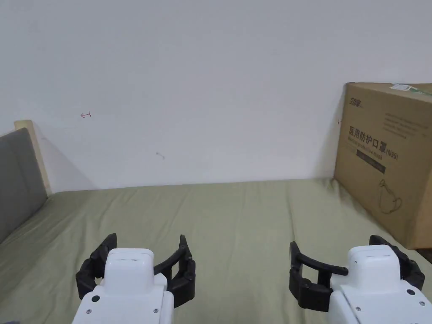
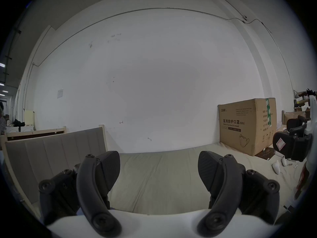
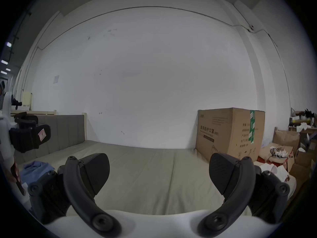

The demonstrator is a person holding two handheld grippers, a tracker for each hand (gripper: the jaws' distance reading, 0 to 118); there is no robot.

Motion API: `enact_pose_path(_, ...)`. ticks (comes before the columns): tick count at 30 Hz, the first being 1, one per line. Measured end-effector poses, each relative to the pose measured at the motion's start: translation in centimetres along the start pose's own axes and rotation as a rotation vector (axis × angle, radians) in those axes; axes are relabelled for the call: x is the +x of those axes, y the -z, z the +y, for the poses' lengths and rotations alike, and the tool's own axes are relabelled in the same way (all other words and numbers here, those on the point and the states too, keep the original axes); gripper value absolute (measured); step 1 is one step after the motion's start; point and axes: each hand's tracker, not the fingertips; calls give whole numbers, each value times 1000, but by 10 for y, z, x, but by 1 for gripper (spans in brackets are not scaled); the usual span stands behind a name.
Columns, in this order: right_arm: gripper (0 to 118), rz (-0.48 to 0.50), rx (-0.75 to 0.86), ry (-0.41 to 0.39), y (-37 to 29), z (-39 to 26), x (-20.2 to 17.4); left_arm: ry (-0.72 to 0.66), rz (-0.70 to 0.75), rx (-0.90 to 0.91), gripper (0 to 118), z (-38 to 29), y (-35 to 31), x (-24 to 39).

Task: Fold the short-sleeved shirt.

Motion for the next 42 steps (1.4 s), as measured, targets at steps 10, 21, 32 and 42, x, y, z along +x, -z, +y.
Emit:
enact_pose_path(10,115,-16,-9,5,-3,1,7,11,-31,-7,97,-1,-2,6)
enact_pose_path(21,115,-85,0,-40,-4,2,5,9,-20,0,97,2,-3,6)
enact_pose_path(32,78,1,8,15,-11,2,11,-86,-81,-52,88,8,-3,-5)
enact_pose_path(42,0,-9,-145,142,-4,-7,31,-24,-169,-130,0,8,2,6)
